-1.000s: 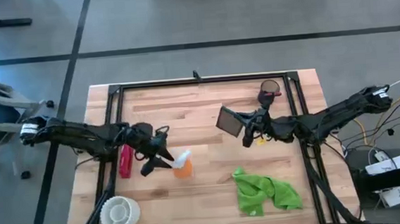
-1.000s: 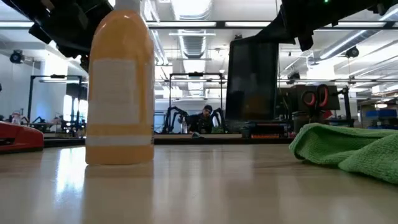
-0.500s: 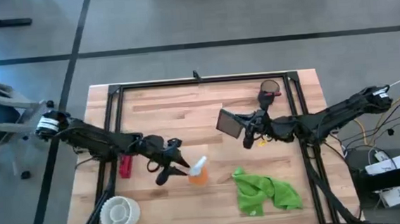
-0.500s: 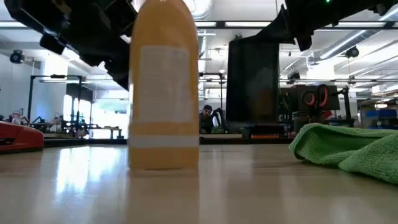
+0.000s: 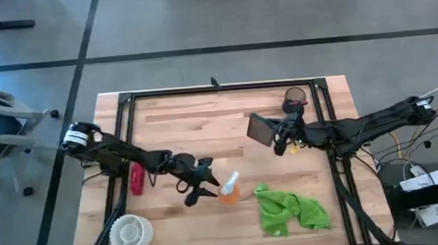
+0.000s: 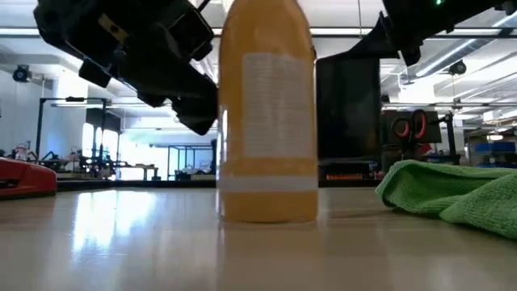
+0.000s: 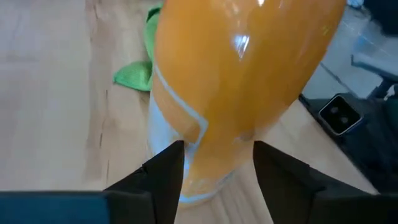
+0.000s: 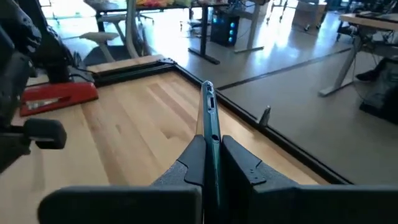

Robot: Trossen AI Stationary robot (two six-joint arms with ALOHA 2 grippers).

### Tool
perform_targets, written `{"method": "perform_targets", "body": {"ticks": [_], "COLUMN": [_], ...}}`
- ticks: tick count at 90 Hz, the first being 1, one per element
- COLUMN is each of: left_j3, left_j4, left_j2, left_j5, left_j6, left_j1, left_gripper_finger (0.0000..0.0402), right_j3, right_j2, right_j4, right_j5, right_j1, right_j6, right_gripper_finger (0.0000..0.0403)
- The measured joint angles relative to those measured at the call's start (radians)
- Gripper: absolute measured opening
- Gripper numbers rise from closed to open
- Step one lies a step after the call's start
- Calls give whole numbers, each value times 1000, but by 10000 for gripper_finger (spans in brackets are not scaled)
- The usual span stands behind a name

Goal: Apply microfiber cloth
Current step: Spray the front screen of the blue cellphone with the yellow spray bottle

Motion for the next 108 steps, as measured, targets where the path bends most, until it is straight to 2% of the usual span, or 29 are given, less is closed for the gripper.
{"method": "perform_targets", "body": {"ticks": [18, 30, 47, 62, 82, 108], "left_j3": [71, 96, 105, 98, 106, 107], "left_j4": [-1, -19, -198, -273, -243, -116], "left_j2": [88, 118, 70, 45, 50, 83], "left_j5": [-4, -54, -118, -223, -335, -367], "left_j6": [35, 48, 8, -55, -137, -188], "left_j1": [-35, -57, -85, -178, -297, -362], "left_gripper_finger": [200, 206, 201, 194, 182, 163], "right_j3": [0, 0, 0, 0, 0, 0], "right_j2": [-21, -16, -18, -21, -21, -20], "right_j4": [-78, -92, -98, -130, -144, -183], "right_j5": [-34, -50, -50, -51, -61, -105], "right_j1": [0, 1, 0, 0, 0, 0], "right_j6": [42, 51, 61, 76, 101, 140], "right_gripper_finger": [8, 8, 8, 8, 8, 8]}}
